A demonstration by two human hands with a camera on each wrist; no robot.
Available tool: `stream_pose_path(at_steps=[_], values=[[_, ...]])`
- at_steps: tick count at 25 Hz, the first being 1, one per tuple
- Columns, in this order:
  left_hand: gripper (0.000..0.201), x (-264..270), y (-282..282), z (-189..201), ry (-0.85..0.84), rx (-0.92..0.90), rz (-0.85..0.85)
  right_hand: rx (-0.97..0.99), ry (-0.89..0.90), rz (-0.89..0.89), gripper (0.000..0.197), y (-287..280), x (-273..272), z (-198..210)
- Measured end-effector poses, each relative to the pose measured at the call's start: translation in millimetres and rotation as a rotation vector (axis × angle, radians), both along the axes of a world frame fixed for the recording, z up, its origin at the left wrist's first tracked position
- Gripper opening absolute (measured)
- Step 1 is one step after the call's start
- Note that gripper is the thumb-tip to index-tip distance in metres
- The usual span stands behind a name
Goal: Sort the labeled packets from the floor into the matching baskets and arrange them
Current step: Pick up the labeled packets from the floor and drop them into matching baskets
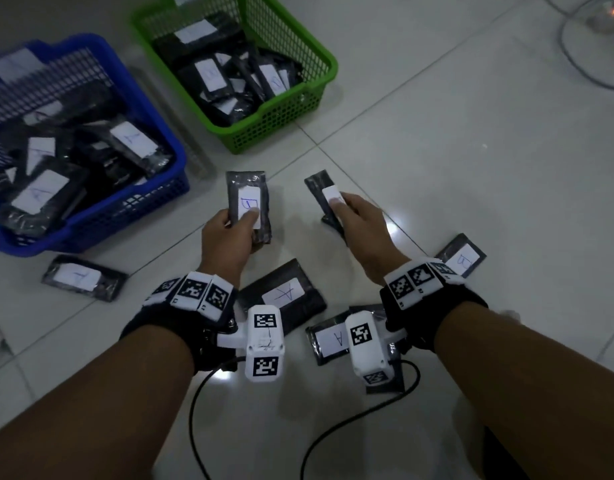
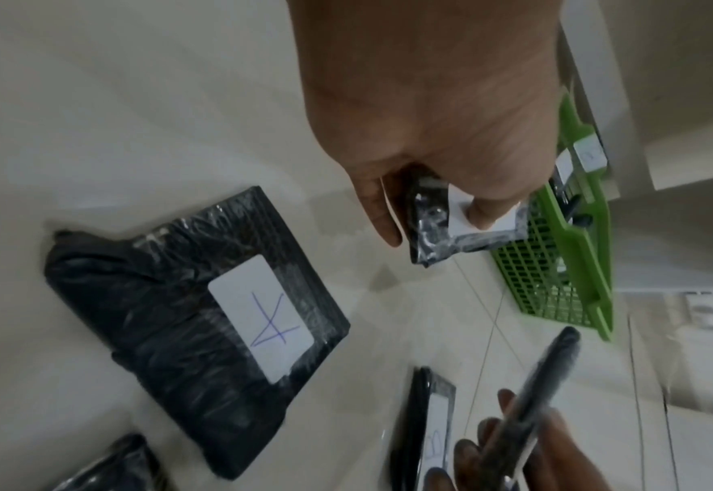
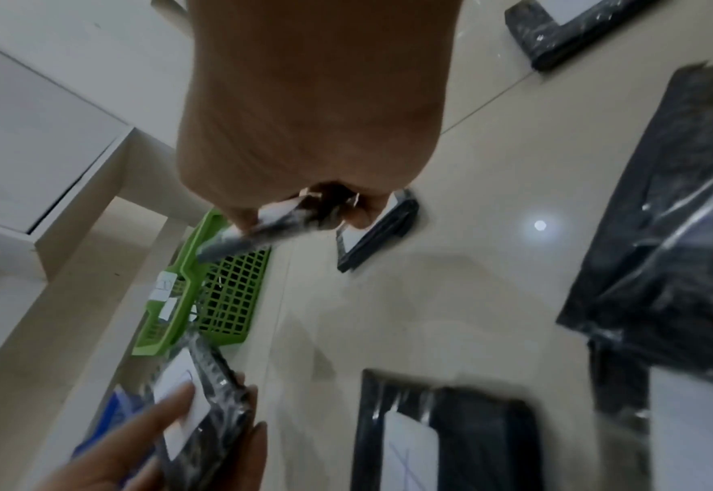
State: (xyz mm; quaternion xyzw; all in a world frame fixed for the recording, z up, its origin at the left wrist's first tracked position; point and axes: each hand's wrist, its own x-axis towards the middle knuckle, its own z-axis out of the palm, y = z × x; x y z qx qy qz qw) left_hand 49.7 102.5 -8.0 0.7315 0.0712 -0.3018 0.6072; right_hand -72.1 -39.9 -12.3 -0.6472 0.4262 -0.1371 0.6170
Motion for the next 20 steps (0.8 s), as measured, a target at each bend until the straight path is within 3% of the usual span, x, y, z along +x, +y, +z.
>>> stream_pose_path(at_steps=[6, 12, 16, 20], values=[[0.006, 26, 36, 7, -0.017, -0.072, 0.256, 0.363, -0.103, 0.019, 0.019, 13, 37, 14], [0.007, 68, 73, 14, -0.008, -0.158, 0.439, 0.425, -0.126, 0.148, 0.023, 32, 109, 15], [0.019, 87, 90, 18, -0.092, -0.030, 0.427, 0.258, -0.211, 0.124, 0.021, 43, 155, 9], [0.018, 84, 78, 20, -0.154, 0.053, 0.418, -0.166, -0.388, 0.004, 0.015, 10, 204, 23]])
